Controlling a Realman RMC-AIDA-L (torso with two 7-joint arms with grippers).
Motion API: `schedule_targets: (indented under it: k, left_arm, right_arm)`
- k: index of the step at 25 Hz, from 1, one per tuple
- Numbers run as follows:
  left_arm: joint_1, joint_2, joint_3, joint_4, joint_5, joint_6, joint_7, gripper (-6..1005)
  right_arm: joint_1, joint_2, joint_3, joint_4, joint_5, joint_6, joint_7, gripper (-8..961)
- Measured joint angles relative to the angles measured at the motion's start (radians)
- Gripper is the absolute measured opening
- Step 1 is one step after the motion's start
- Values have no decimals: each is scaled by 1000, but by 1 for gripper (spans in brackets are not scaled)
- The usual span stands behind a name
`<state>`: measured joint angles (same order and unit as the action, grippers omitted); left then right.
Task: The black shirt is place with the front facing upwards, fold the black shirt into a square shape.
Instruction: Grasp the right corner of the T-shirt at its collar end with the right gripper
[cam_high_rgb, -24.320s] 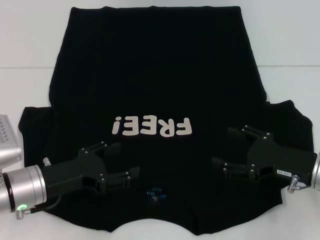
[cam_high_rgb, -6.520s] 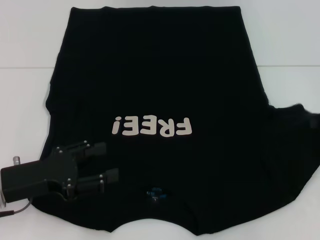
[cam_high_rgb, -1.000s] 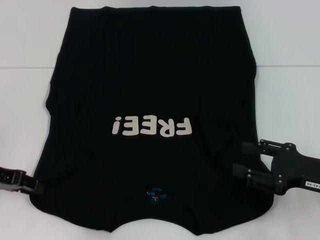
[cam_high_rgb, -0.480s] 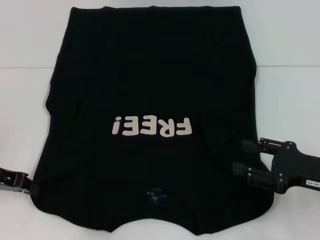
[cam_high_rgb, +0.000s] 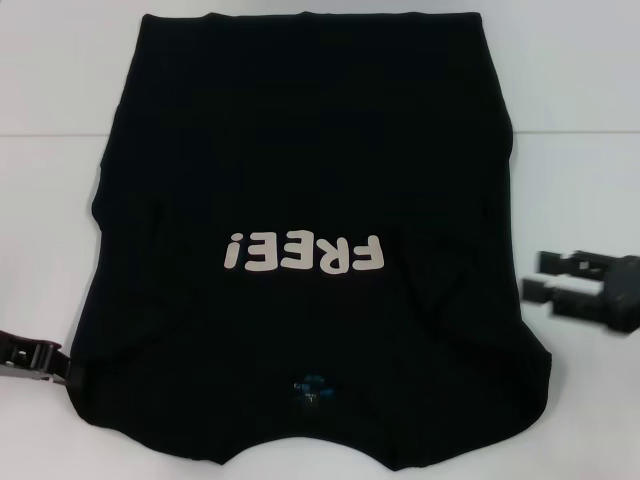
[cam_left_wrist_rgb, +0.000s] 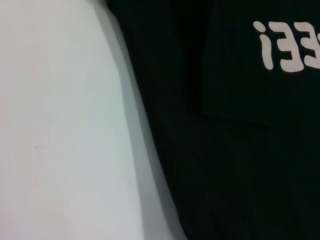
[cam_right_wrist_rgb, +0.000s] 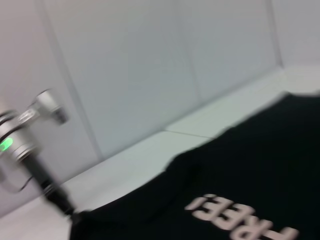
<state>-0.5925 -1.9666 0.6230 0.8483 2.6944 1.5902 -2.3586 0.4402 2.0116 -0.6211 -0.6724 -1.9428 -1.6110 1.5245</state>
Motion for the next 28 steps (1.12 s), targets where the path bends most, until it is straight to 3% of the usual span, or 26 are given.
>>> schedule_targets:
  k: [4,8,10,13,17,28]
  left_arm:
    - [-7,0,4,0,2,5,-1,27]
    - [-9,2,4,0,-2,7,4,27]
    - [-9,6,1,0,-4,7,5,27]
    - [-9,9,-2,0,-5,3,5,27]
    - [-10,11,-4,0,-6,1,6,27]
    - [-18,17,-5,-6,-7,-2,7,26]
  right_arm:
    - [42,-76,-7,-113,-124,5,376,679]
    - [127,-160,-7,-124,-312,-13,664,678]
    - [196,-180,-5,-139,-459,-49,786,677]
    - [242,-170,-11,-153,-560,-74,822,677]
    - [316,-138,-45,-140,-700,-91,838,676]
    - [381,-56,-196,-120,-735,-50,844,677]
